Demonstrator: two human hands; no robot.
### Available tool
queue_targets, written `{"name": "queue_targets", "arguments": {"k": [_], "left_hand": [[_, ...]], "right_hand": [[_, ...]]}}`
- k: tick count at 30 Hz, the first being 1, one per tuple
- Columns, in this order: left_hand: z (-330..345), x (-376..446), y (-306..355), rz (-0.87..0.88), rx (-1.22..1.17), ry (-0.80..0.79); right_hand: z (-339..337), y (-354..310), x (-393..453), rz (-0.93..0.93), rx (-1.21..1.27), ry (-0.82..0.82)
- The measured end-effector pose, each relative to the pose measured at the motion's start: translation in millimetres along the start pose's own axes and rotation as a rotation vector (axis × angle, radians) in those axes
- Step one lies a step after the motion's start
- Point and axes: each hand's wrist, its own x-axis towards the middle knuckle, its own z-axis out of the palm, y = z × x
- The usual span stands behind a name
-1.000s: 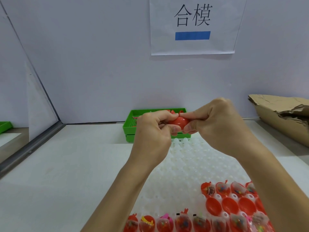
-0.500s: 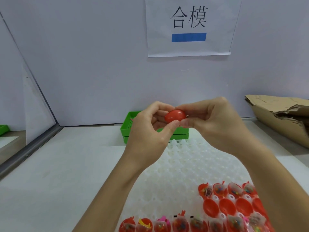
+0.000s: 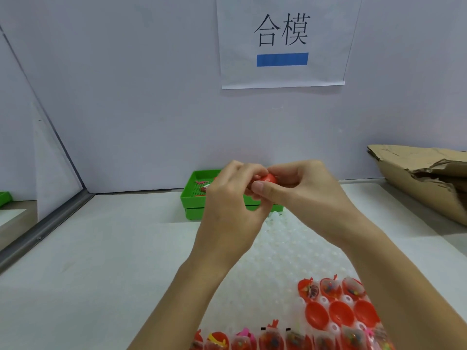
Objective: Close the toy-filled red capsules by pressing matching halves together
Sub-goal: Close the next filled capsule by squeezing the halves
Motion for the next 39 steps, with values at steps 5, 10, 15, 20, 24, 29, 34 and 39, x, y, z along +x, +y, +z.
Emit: {"name": "queue_targets", "arguments": {"k": [5,10,15,20,24,29,34,39], "left_hand": [[-8.4,2.5,-2.0,-0.327,-0.57,-0.153],[-9.5,3.3,-1.7,-0.376,-0.739,-0.139],[-8.1,2.7,-1.6,-0.328,-0.625,-0.117],[-12.9,3.3,-4.5,-0.275,-0.621,-0.198],[-12.3,4.3,-5.3,-0.28,-0.608,-0.157],[-9.5,7.2,-11.2,-0.634,-1.033,-0.079],[-13.2,8.1,-15.1,-0.705,-1.2,-0.111],[-13.3,7.3,-17.6,-0.626,-1.24,-0.181]], "right_hand": [[-8.4,6.9,2.4,0.058,0.244,-0.031],[-2.5,6.0,2.8,0.076,0.657,-0.252],[2.1,7.2,3.5,0.077,0.688,-0.243],[2.0,3.1,1.6,0.145,0.729,-0.228],[3.9,-5.7,0.2,0.237,0.769,-0.253],[9.0,-9.4,-0.4,0.312,0.757,-0.274],[14.3,-3.1,-0.5,0.283,0.696,-0.197],[10.0,-1.4,0.3,0.222,0.667,-0.14]]}}
